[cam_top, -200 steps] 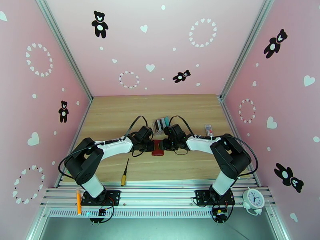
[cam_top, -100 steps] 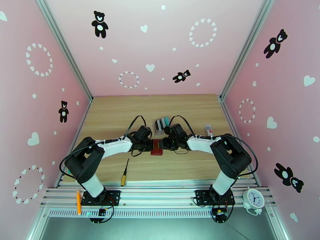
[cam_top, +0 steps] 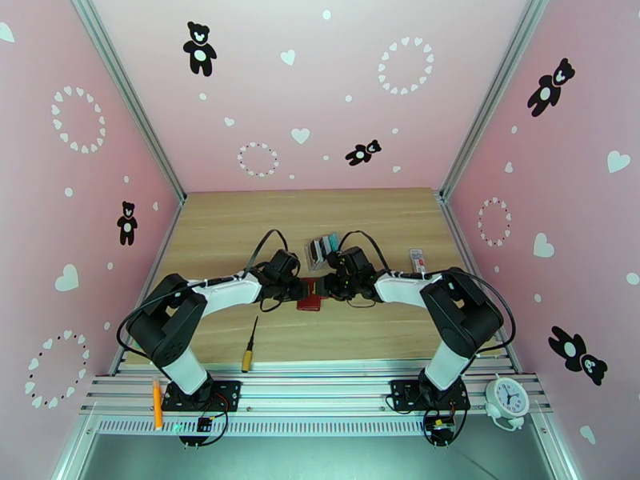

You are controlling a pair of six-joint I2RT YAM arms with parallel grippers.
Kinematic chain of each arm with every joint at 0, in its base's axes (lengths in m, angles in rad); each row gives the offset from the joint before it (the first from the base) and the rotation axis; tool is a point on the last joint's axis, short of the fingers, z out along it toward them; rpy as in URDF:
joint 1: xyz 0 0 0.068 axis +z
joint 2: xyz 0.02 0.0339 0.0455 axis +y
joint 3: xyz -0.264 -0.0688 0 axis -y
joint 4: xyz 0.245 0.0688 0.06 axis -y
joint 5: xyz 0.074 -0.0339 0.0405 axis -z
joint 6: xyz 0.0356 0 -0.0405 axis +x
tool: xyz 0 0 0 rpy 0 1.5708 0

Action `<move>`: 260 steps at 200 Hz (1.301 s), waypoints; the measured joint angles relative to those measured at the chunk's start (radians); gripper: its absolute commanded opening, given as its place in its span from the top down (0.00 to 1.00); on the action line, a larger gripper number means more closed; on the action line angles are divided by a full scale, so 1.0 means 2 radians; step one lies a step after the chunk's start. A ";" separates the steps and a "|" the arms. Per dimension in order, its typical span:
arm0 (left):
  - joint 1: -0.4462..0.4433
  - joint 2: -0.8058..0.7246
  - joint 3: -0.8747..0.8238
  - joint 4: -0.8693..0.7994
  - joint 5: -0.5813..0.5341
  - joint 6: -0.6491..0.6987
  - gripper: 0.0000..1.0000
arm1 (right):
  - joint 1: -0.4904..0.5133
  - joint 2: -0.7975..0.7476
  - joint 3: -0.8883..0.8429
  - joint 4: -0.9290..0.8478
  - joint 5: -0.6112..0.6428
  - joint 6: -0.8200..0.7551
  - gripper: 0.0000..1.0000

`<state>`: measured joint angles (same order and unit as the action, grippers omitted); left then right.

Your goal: Put the credit cards into the card holder

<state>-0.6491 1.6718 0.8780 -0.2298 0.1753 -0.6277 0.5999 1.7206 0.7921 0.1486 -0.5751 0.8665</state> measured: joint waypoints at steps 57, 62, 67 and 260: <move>0.005 -0.052 -0.003 -0.024 -0.004 0.009 0.37 | 0.000 0.000 0.000 0.017 -0.013 0.012 0.61; 0.005 -0.054 -0.003 -0.026 -0.006 0.010 0.37 | 0.000 0.000 0.000 0.017 -0.014 0.012 0.61; 0.005 -0.057 -0.005 -0.028 -0.008 0.011 0.37 | 0.000 0.000 0.000 0.017 -0.014 0.012 0.61; 0.005 -0.102 -0.065 -0.051 -0.026 0.016 0.31 | 0.000 0.019 0.019 0.070 -0.027 0.058 0.63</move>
<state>-0.6399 1.4677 0.7483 -0.3325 0.1230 -0.5949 0.6003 1.7584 0.8291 0.2878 -0.6300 0.9825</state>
